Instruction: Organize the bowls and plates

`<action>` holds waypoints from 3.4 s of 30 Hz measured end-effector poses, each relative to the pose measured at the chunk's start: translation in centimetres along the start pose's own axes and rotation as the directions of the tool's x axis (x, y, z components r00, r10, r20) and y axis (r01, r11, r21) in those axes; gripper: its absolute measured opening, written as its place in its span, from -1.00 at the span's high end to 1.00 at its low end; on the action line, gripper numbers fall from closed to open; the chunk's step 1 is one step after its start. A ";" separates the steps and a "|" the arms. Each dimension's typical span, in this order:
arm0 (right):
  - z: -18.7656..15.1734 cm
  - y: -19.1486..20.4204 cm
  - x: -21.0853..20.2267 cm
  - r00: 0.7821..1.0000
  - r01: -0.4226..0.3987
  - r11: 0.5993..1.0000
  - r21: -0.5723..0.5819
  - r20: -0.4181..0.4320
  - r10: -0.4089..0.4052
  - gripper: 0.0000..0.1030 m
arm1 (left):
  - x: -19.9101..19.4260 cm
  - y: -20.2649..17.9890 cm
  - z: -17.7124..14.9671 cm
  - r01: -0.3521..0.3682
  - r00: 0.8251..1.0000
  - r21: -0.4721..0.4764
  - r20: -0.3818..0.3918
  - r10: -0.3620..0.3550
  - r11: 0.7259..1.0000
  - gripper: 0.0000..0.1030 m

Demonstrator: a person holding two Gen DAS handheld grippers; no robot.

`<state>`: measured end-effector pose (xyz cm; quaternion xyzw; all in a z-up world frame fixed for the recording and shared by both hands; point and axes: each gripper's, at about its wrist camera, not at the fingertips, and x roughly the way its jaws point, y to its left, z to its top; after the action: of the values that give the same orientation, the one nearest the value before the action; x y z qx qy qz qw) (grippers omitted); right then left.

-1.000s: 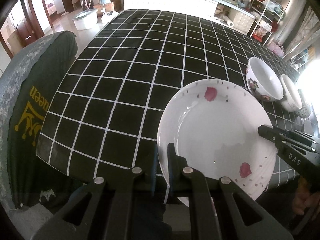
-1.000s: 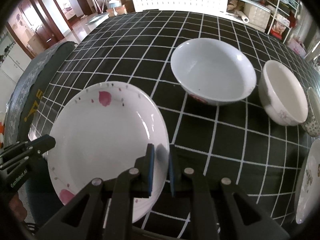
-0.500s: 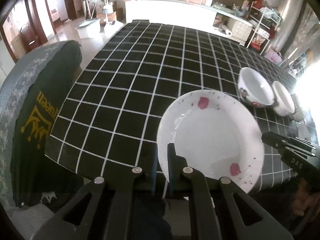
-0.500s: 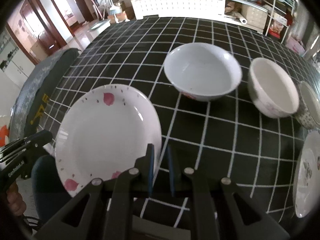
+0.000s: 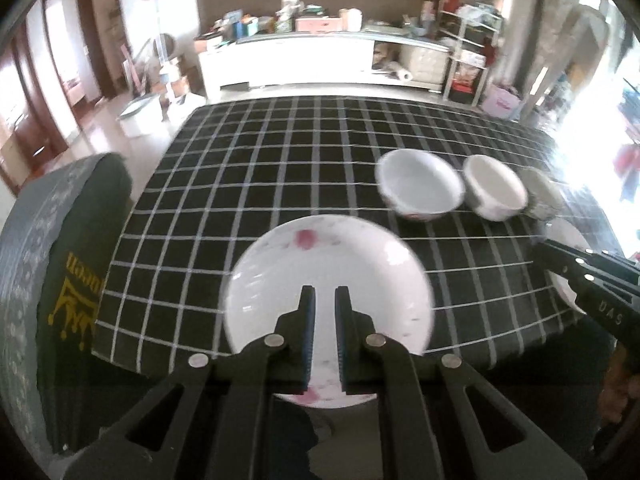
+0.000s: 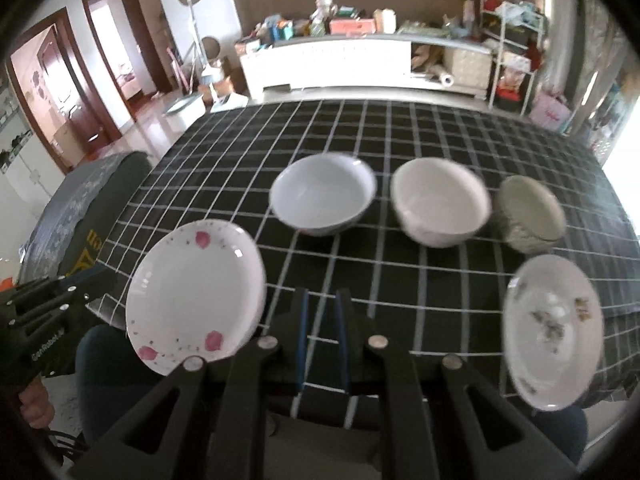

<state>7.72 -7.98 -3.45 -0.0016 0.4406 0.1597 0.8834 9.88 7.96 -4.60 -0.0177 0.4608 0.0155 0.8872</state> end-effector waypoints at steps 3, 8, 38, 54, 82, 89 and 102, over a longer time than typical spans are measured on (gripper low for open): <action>0.0 -2.1 -1.6 0.999 0.030 0.999 0.039 0.031 -0.031 0.67 | -0.3 -2.0 0.5 0.039 0.999 0.031 0.008 -0.039 0.999 0.84; -0.3 -5.9 -3.6 0.995 0.068 0.991 0.115 0.063 -0.075 0.67 | -1.4 -6.4 1.7 0.121 0.991 0.089 0.040 -0.125 0.989 0.84; -6.5 -27.0 -3.6 0.970 0.239 0.881 0.409 -0.063 -0.234 0.67 | 8.2 -28.5 4.2 0.391 0.916 0.298 -0.215 -0.338 0.871 0.84; -7.4 -30.3 1.1 0.981 0.186 0.883 0.431 -0.126 -0.145 0.67 | 14.1 -30.4 3.7 0.392 0.903 0.270 -0.296 -0.312 0.879 0.84; -6.7 -26.4 2.2 0.974 0.203 0.936 0.288 -0.161 -0.162 0.66 | 15.5 -27.8 2.6 0.322 0.926 0.253 -0.287 -0.247 0.912 0.78; -6.1 -22.8 3.1 0.975 0.175 0.960 0.216 -0.174 -0.139 0.66 | 15.0 -23.1 1.8 0.293 0.930 0.189 -0.283 -0.234 0.937 0.78; -4.3 -15.1 6.1 0.974 0.100 0.991 0.083 -0.211 -0.081 0.65 | 13.2 -13.8 -0.5 0.205 0.947 0.065 -0.266 -0.181 0.977 0.78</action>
<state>12.07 -21.19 -12.96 0.0028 0.5366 0.0975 0.8382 17.71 -5.75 -15.44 -0.0241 0.5686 -0.0951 0.8168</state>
